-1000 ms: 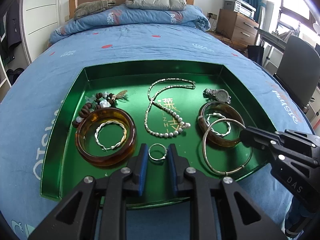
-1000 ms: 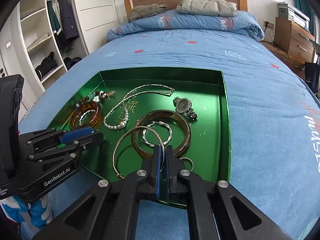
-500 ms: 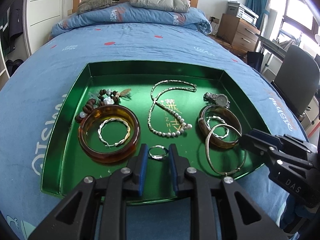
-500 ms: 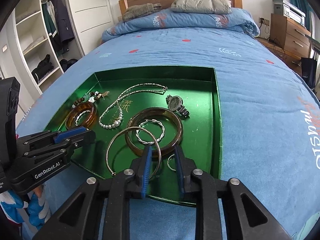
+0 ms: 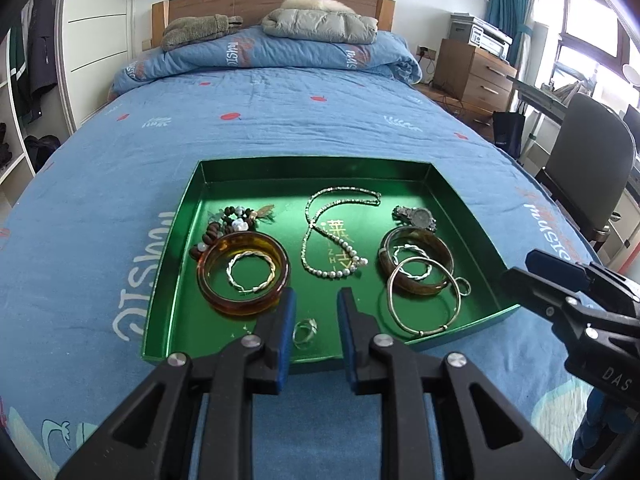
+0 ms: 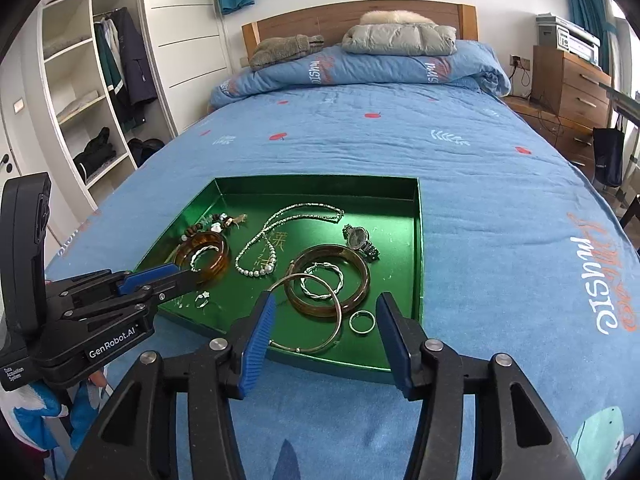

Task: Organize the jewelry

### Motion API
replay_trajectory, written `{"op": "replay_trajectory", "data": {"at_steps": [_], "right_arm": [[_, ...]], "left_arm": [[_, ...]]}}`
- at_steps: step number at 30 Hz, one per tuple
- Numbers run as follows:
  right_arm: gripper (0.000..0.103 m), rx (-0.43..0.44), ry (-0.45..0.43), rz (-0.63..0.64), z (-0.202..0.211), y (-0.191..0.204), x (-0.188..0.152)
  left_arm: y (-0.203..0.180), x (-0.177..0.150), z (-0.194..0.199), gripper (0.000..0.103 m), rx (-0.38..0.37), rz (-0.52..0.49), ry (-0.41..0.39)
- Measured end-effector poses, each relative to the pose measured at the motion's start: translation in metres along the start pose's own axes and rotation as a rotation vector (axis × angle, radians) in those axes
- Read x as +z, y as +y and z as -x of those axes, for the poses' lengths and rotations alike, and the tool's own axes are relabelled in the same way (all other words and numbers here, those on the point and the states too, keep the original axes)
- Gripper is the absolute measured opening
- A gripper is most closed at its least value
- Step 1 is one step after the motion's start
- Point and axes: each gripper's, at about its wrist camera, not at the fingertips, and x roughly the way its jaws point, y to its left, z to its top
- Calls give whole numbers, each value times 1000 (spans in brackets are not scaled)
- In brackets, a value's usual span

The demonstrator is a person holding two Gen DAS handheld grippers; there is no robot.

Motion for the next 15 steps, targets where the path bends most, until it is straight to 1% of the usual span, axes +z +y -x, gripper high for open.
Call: {"op": "replay_trajectory", "data": {"at_steps": [7,15], "right_arm": [[59,-1,-15,-4,29,8,-10],[63,0,-14,-11,56,19,-28]], "left_arm": [[7,-6,35,20,31,12,-27],[15,-27,75,20,84,10,-52]]}}
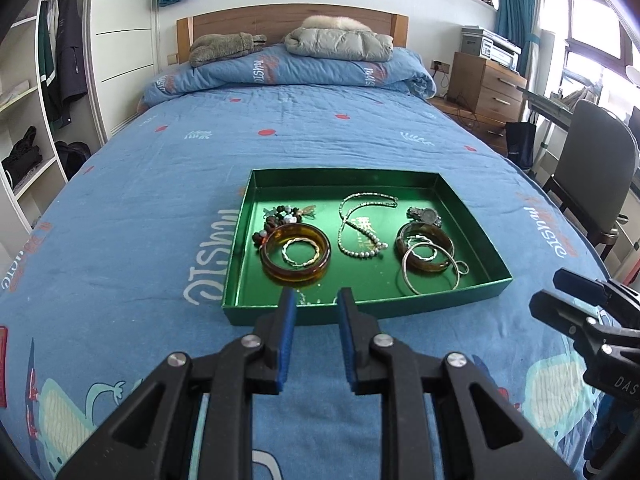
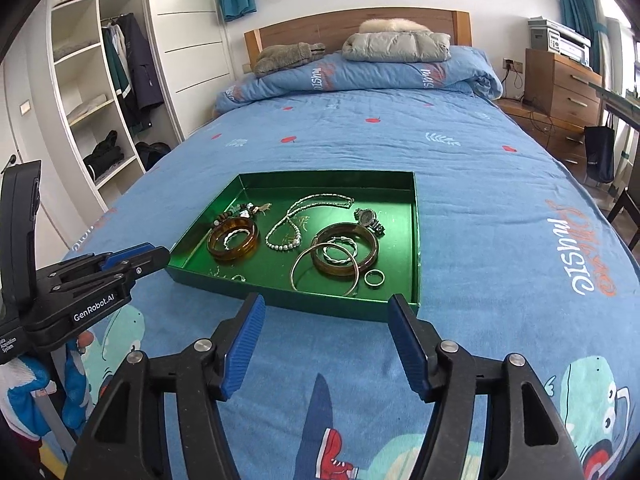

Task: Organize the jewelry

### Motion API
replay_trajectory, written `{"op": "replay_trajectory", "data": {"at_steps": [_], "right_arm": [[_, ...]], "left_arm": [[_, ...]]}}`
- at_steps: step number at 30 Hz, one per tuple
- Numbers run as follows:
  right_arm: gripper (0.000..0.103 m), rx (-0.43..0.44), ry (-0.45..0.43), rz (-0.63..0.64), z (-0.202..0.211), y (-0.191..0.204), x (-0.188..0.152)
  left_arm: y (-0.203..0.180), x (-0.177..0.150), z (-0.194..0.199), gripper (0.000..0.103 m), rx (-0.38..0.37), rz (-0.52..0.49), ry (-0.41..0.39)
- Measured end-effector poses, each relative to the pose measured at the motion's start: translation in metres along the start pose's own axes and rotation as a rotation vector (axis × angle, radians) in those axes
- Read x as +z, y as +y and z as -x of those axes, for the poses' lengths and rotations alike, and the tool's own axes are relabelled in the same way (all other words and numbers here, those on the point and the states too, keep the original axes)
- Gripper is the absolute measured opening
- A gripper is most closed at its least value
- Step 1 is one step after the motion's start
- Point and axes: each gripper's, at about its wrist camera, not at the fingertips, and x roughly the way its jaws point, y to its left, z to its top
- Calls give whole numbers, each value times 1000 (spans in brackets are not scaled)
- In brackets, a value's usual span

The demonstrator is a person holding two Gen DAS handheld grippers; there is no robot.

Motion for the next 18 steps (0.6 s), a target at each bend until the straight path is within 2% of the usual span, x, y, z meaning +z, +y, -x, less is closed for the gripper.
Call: {"op": "replay_trajectory", "data": {"at_steps": [9,18], "right_arm": [[67,13,-4,13,32,20,-21],[72,30,-20,27,65,39,-43]], "left_arm": [[12,-18,45,20,26,20,-39],[23,-36,89,20,87,38,-83]]}}
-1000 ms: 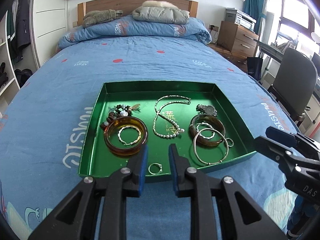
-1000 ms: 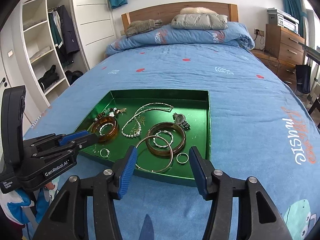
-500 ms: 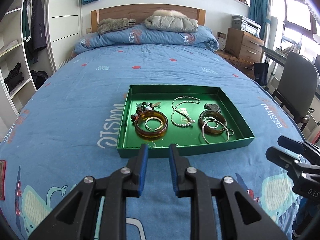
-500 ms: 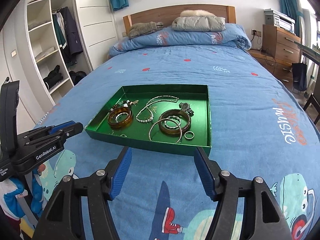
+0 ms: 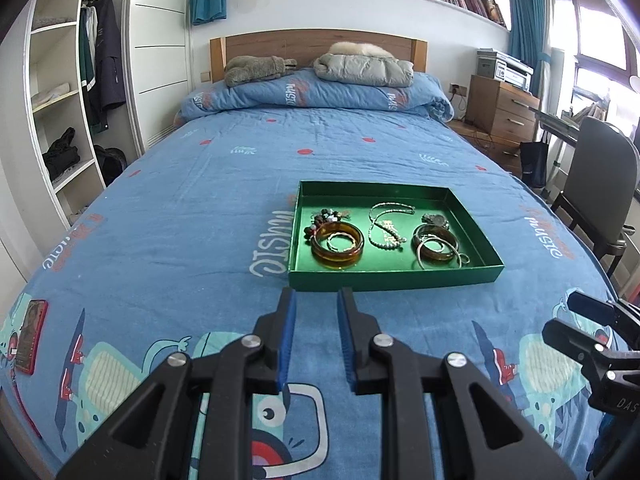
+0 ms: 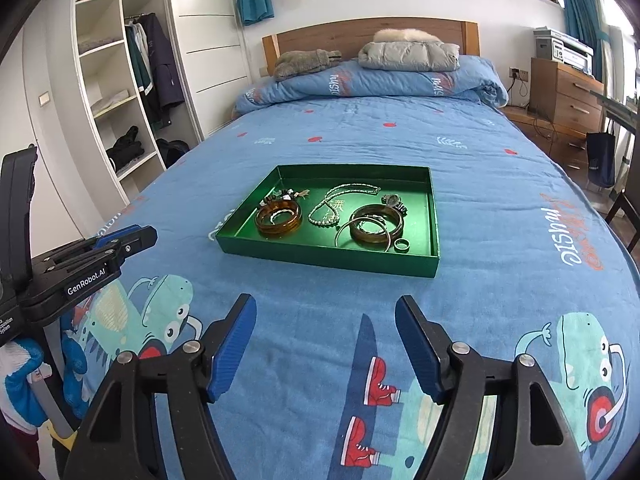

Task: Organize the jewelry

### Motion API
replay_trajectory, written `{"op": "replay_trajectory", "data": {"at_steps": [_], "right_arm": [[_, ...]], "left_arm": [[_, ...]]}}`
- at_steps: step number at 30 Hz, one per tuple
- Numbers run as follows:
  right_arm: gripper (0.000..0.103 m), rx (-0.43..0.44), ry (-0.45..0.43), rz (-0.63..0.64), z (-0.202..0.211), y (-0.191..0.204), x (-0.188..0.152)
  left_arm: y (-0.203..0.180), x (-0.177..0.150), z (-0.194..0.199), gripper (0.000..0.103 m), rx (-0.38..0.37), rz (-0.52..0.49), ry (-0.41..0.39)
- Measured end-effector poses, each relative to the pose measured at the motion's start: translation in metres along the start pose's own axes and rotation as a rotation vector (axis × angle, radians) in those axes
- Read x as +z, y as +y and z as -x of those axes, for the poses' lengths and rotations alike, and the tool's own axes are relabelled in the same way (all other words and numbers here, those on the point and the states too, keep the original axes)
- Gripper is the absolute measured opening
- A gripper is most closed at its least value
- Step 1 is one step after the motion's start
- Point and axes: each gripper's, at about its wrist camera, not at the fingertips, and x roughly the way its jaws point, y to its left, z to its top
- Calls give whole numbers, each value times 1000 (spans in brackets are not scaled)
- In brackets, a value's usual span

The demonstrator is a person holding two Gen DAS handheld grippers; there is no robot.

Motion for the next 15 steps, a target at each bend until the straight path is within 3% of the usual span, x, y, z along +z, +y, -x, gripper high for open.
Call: {"op": "replay_trajectory", "data": {"at_steps": [15], "right_arm": [[75,8,16,47,27,23,-36]], "left_arm": [[1,-25,37,20,20,-22,-13]]}}
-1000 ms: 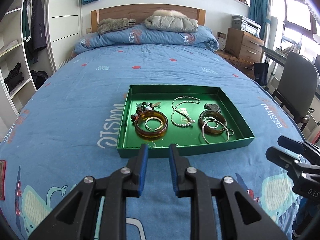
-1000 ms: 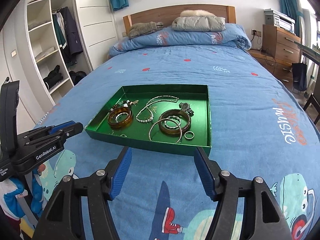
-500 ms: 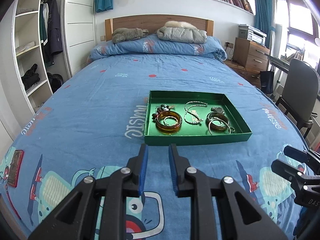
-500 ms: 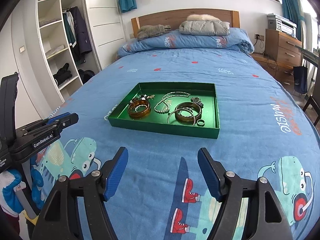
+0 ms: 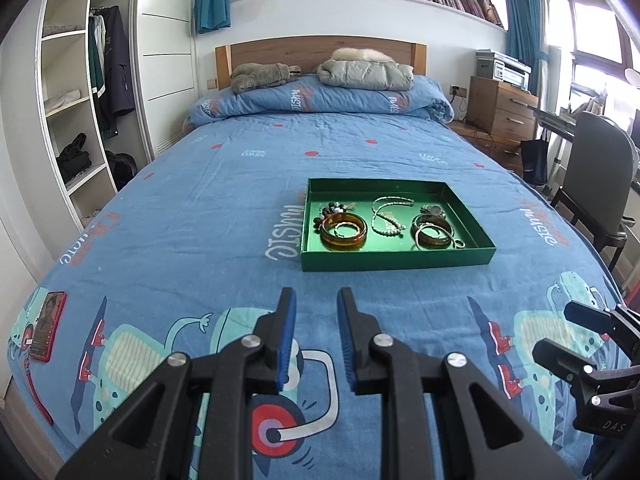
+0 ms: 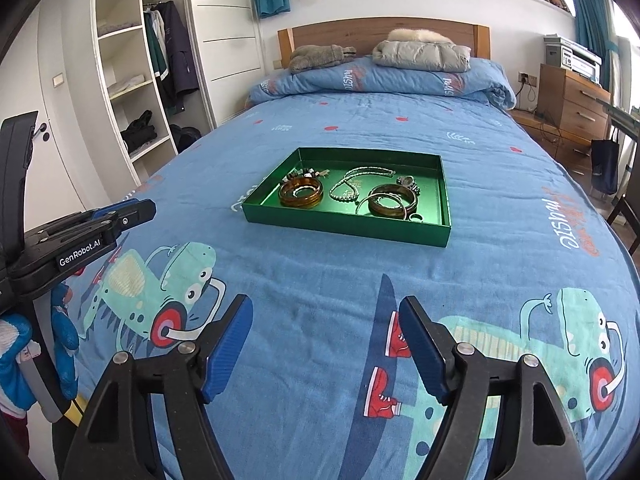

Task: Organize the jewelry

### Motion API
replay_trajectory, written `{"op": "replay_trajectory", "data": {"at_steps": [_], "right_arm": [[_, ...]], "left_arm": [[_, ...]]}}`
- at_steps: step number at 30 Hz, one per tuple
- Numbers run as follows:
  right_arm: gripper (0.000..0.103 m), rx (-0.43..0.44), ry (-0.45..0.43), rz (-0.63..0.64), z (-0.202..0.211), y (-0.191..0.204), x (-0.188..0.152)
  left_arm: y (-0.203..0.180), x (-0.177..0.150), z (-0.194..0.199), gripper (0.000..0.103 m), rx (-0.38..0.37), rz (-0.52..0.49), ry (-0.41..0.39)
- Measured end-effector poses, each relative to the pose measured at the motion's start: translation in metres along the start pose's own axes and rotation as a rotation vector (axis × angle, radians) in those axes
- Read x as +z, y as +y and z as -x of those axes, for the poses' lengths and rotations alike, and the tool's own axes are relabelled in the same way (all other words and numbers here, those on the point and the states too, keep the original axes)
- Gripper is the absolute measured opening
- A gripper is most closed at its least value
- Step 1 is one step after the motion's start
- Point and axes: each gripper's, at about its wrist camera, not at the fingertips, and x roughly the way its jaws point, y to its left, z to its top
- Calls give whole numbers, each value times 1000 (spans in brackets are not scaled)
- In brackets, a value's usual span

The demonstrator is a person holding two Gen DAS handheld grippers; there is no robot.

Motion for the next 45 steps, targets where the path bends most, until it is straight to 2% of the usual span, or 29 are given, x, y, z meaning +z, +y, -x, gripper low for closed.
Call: {"op": "replay_trajectory", "data": {"at_steps": [5,12,20,23,30,32,34,41,45], "right_arm": [[76,-3,1,-6,7,0,-10],[76,-11,5,-15,14,-2,-19],[77,-16,9,-1,18,4,-30],[77,-17,12,10,20,6,-34],[77,-6,9,13,25,10,-39],[77,-4,8,11,27,11,-41],[77,-3,10,10,28,11,-43],[77,-6,15,4,29,12,-50],[84,-19,5,-11,30,10,-52]], "left_arm": [[-3,-7,3,20,6,-17,21],[-11,-14,15,20,30,-60,7],[-20,-23,28,21,-4,-94,-6],[-22,-25,33,27,-12,-96,-4],[-22,-30,51,29,-70,-71,-30],[-23,-32,56,39,-73,-73,-37],[-26,-34,59,42,-72,-83,-46],[-28,-40,60,43,-74,-95,-39],[-28,-43,59,43,-71,-95,-31]]}}
